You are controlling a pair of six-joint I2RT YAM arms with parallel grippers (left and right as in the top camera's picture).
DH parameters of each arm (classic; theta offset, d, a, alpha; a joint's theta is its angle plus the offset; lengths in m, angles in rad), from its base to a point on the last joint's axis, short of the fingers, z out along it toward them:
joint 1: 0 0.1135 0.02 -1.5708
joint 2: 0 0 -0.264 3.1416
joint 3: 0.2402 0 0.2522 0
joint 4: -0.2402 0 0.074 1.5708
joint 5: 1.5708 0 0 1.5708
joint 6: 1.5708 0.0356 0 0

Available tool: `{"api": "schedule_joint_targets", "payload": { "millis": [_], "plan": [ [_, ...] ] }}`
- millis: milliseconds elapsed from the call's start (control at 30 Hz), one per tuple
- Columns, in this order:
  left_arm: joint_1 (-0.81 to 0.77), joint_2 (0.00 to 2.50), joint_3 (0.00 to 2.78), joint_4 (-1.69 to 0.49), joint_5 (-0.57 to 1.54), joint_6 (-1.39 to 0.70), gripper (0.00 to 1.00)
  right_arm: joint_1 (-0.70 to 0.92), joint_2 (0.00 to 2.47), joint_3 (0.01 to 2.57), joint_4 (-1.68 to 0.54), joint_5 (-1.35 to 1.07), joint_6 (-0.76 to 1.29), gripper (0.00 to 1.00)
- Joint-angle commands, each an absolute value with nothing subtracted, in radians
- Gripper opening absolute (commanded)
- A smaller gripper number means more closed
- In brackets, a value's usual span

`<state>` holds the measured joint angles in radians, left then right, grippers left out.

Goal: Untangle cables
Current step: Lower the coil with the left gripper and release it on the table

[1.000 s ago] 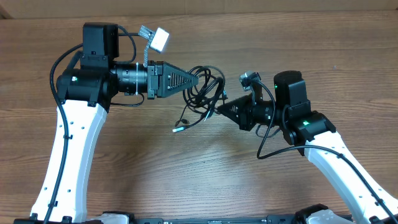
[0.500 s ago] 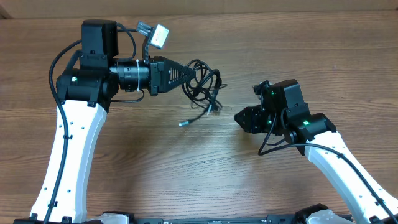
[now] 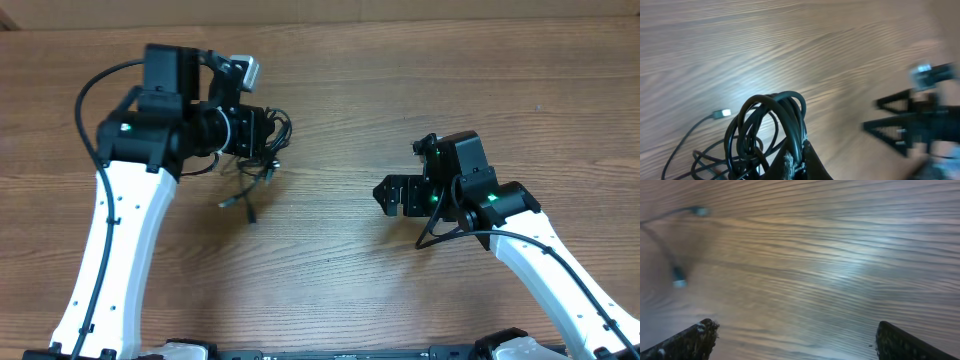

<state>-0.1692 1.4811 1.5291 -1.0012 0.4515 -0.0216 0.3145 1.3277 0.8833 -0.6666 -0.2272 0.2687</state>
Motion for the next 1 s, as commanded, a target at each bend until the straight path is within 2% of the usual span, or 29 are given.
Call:
{"api": "schedule_joint_targets", "payload": {
  "millis": [0,67,100,133,167,200,233,267,667,700,767,900,967],
  "plan": [
    [-0.248,1.454,1.554,-0.998,0.304,0.030,0.04,0.303,1.326,0.883,-0.677,-0.065,0.347,1.00],
    [-0.294,1.457,1.553,-1.007,0.303,0.030,0.16,0.283,1.326,0.883,-0.696,-0.005,0.411,1.00],
    [-0.315,1.459,1.553,-1.014,0.303,0.030,0.28,0.271,1.326,0.883,-0.704,0.003,0.425,1.00],
    [-0.337,1.462,1.553,-1.026,0.303,0.031,0.52,0.255,1.326,0.883,-0.712,0.002,0.425,1.00],
    [-0.354,1.464,1.553,-1.038,0.301,0.031,0.65,0.244,1.326,0.883,-0.718,0.002,0.424,1.00],
    [-0.367,1.465,1.553,-1.050,0.290,0.031,0.73,0.228,1.326,0.883,-0.728,0.002,0.423,1.00],
    [-0.375,1.467,1.553,-1.061,0.270,0.031,0.90,0.215,1.326,0.883,-0.739,0.002,0.423,1.00],
    [-0.376,1.468,1.553,-1.068,0.250,0.030,1.00,0.202,1.326,0.883,-0.750,0.002,0.423,1.00],
    [-0.361,1.512,1.553,-1.084,0.212,0.019,0.99,0.148,1.326,0.883,-0.813,-0.049,0.418,1.00],
    [-0.362,1.525,1.553,-1.091,0.215,0.019,0.89,0.148,1.326,0.883,-0.814,-0.054,0.418,1.00],
    [-0.365,1.554,1.552,-1.103,0.231,0.019,0.80,0.148,1.326,0.883,-0.814,-0.054,0.418,1.00],
    [-0.376,1.631,1.552,-1.102,0.263,0.023,0.79,0.148,1.326,0.883,-0.815,-0.054,0.419,1.00],
    [-0.382,1.671,1.552,-1.103,0.262,0.024,0.72,0.148,1.326,0.883,-0.815,-0.054,0.419,1.00]
  ]
}}
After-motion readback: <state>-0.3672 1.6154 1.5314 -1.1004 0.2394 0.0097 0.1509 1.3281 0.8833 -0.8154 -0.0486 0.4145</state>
